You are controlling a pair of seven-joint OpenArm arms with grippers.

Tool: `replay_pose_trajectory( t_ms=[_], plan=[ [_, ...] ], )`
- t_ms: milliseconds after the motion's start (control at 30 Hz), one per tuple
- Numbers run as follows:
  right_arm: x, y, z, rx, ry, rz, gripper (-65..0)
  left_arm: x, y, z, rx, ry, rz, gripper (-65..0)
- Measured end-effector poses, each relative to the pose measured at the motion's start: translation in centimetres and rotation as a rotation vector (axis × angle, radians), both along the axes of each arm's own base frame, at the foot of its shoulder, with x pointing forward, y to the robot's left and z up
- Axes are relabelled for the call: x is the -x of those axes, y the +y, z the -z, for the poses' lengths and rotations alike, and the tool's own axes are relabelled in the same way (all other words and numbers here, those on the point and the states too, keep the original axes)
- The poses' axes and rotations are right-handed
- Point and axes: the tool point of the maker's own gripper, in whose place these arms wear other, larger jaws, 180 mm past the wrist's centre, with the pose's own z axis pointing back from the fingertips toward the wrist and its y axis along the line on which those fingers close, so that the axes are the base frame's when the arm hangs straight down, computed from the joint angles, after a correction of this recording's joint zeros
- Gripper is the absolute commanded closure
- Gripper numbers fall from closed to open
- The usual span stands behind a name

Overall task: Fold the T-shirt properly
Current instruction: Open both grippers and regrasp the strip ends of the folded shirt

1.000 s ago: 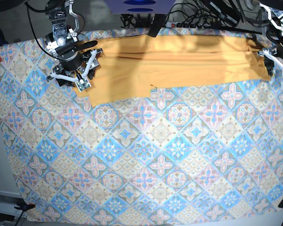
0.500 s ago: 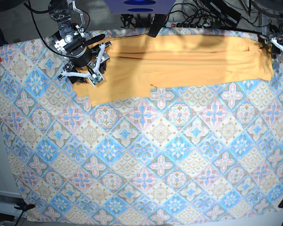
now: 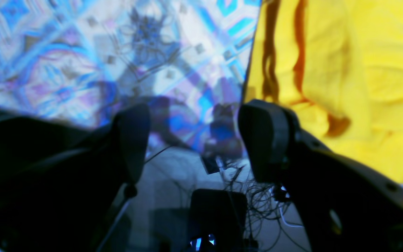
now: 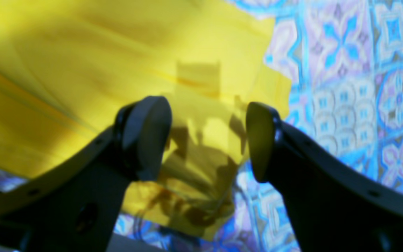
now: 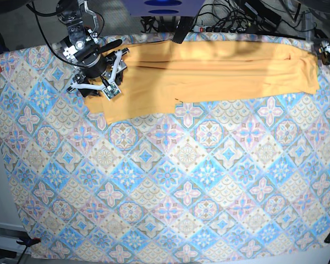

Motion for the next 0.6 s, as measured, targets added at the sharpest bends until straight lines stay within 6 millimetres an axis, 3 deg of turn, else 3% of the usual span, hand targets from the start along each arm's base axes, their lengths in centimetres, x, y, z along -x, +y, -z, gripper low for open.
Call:
replay_pose_trajectory(
  t_ms=[133, 233, 333, 500, 600],
  plan=[
    [0.0, 0.1, 0.0, -0.006, -0.001, 0.000, -36.4, -1.2, -1.5, 1.5, 0.063, -0.036, 0.026, -41.3],
    [0.0, 0.1, 0.0, -0.004, -0.001, 0.001, -36.4, -0.5, -1.0, 2.4, 0.067, -0.011, -0.017, -41.3],
    [0.0, 0.1, 0.0, -0.004, -0.001, 0.000, -36.4, -0.6, -2.5, 3.9, 0.093, 0.035, 0.035, -41.3],
    [0.0, 0.0, 0.0, -0.001, -0.002, 0.000, -36.4, -2.6, -3.5, 3.9, 0.104, 0.004, 0.070, -41.3],
    [0.0, 0.1, 0.0, -0.004, -0.002, 0.002, -36.4, -2.7, -4.0, 4.1, 0.117, -0.020, 0.060, -41.2]
  ],
)
